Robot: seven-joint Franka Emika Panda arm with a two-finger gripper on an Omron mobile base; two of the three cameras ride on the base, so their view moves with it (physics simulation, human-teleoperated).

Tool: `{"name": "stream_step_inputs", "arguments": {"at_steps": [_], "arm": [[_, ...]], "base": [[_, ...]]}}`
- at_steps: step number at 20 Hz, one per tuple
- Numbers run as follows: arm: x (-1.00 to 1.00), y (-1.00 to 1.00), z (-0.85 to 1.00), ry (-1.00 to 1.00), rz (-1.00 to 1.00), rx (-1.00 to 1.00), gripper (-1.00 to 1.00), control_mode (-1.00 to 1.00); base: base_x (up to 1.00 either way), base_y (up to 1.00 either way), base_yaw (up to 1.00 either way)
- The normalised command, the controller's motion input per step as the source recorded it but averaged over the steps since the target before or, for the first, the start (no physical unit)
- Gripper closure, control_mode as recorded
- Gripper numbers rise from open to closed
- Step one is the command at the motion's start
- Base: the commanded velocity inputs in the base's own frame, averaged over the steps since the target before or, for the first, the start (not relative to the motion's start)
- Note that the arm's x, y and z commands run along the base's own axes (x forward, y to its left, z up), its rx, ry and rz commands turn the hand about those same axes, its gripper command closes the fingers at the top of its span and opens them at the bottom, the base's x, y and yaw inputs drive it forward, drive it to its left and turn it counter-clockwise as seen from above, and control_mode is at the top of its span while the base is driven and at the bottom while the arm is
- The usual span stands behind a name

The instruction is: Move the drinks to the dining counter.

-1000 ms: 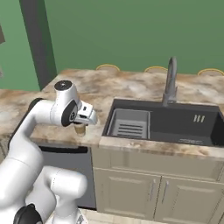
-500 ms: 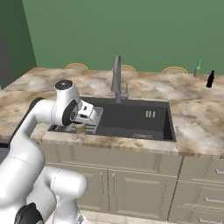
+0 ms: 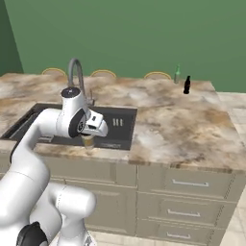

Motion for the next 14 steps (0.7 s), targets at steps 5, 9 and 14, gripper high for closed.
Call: {"name": "stream_step_inputs", "arguments": {"at_steps": [5,9,14], "arm": [[0.00,0.00,0.00,0.00,0.00,0.00,1.00,1.00],[0.00,0.00,0.00,0.00,0.00,0.00,1.00,1.00],[0.00,0.00,0.00,0.00,0.00,0.00,1.00,1.00]], "base": [[0.10,-1.00,0.00],[0.12,-1.00,0.00],[0.13,-1.00,0.00]]}}
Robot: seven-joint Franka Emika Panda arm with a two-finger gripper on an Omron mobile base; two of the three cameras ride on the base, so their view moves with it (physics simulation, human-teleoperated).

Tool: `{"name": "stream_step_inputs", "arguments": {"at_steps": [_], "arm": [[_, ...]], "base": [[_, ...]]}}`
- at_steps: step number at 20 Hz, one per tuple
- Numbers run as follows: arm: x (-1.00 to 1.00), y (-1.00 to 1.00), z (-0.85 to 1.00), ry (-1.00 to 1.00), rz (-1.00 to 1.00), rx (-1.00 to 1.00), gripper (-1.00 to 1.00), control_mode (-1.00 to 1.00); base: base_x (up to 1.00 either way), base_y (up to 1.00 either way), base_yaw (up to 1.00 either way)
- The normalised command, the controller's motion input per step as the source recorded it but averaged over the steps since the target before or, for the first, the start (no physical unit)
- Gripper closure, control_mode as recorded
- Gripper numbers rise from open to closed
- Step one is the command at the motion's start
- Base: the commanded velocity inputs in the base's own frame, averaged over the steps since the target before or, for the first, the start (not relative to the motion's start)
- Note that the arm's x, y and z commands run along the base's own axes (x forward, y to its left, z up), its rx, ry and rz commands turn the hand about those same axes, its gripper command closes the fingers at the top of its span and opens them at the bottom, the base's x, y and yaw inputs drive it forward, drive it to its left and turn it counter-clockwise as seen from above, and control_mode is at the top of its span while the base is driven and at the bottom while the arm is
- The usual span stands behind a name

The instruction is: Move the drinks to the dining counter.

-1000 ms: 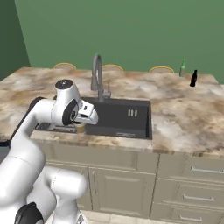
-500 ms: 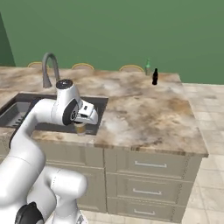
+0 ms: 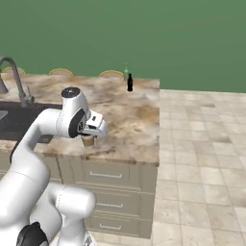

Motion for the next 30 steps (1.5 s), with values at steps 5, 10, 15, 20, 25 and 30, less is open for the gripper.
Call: {"name": "stream_step_inputs", "arguments": {"at_steps": [5,10,15,20,25,30], "arm": [[0.00,0.00,0.00,0.00,0.00,0.00,1.00,1.00],[0.00,0.00,0.00,0.00,0.00,0.00,1.00,1.00],[0.00,0.00,0.00,0.00,0.00,0.00,1.00,1.00],[0.00,0.00,0.00,0.00,0.00,0.00,1.00,1.00],[0.00,0.00,0.00,0.00,0.00,0.00,1.00,1.00],[0.00,0.00,0.00,0.00,0.00,0.00,1.00,1.00]], "base": [[0.16,-1.00,0.00],[0.23,-1.00,0.00],[0.39,-1.00,0.01],[0.75,-1.00,0.14],[0.93,-1.00,0.25],[0.91,-0.91,0.41]]}}
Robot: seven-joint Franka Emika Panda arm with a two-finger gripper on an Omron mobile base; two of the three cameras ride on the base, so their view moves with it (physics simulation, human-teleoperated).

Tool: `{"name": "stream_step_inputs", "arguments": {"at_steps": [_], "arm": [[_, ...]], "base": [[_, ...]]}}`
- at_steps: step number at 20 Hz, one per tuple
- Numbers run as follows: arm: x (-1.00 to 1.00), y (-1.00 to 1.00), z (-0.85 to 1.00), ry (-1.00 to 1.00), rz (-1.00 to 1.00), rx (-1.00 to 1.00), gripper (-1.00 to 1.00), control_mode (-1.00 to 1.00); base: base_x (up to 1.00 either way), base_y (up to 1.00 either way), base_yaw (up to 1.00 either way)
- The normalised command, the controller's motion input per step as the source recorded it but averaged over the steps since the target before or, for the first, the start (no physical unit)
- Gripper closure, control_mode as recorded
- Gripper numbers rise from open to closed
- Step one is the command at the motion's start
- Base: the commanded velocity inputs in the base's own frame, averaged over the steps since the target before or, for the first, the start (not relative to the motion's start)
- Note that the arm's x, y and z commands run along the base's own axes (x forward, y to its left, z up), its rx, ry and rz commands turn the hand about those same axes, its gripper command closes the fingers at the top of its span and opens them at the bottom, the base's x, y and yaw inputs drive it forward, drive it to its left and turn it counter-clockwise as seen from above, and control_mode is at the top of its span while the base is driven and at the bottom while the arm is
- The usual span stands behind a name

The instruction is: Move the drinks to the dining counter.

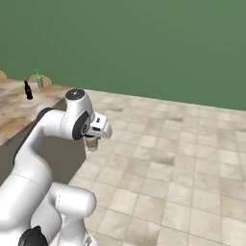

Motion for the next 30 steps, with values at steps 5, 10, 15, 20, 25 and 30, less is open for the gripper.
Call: {"name": "stream_step_inputs", "arguments": {"at_steps": [5,10,15,20,25,30], "arm": [[0.00,0.00,0.00,0.00,0.00,0.00,1.00,1.00],[0.00,0.00,0.00,0.00,0.00,0.00,1.00,1.00],[0.00,0.00,0.00,0.00,0.00,0.00,1.00,1.00],[0.00,0.00,0.00,0.00,0.00,0.00,1.00,1.00],[0.00,0.00,0.00,0.00,0.00,0.00,1.00,1.00],[0.00,0.00,0.00,0.00,0.00,0.00,1.00,1.00]], "base": [[0.83,-0.66,0.57],[0.79,-0.56,0.63],[0.79,-0.43,0.69],[0.72,-0.51,0.67],[0.67,-0.65,0.63],[0.66,-0.72,0.60]]}}
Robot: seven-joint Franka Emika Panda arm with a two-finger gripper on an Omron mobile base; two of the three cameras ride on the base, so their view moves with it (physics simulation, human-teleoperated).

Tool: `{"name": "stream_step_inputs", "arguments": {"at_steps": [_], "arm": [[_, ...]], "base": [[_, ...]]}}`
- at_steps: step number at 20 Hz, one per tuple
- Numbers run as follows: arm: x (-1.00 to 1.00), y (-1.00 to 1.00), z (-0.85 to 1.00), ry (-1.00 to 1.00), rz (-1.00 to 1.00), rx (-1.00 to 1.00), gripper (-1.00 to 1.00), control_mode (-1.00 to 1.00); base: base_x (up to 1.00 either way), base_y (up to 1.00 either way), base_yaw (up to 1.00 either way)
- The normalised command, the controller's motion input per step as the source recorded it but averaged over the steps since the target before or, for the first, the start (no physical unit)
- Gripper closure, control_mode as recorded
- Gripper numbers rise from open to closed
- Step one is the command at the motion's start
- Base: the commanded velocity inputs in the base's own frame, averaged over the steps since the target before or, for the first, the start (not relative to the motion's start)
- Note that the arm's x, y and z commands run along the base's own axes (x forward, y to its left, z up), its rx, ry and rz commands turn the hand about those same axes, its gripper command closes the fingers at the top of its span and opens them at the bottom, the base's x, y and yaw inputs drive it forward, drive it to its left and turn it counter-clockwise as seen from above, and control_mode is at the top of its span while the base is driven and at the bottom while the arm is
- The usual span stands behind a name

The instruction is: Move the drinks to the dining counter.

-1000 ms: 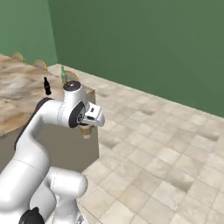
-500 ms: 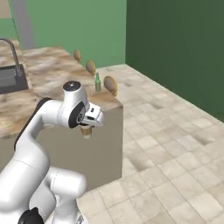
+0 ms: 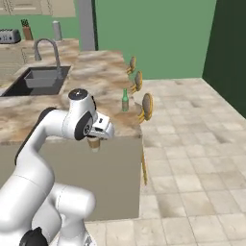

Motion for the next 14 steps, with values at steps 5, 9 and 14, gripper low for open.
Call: {"name": "stream_step_inputs", "arguments": {"at_steps": [5,9,14], "arm": [[0.00,0.00,0.00,0.00,0.00,0.00,1.00,1.00],[0.00,0.00,0.00,0.00,0.00,0.00,1.00,1.00],[0.00,0.00,0.00,0.00,0.00,0.00,1.00,1.00]], "base": [[0.70,-0.76,0.56],[0.74,-0.84,0.47],[0.53,-0.66,0.15]]}}
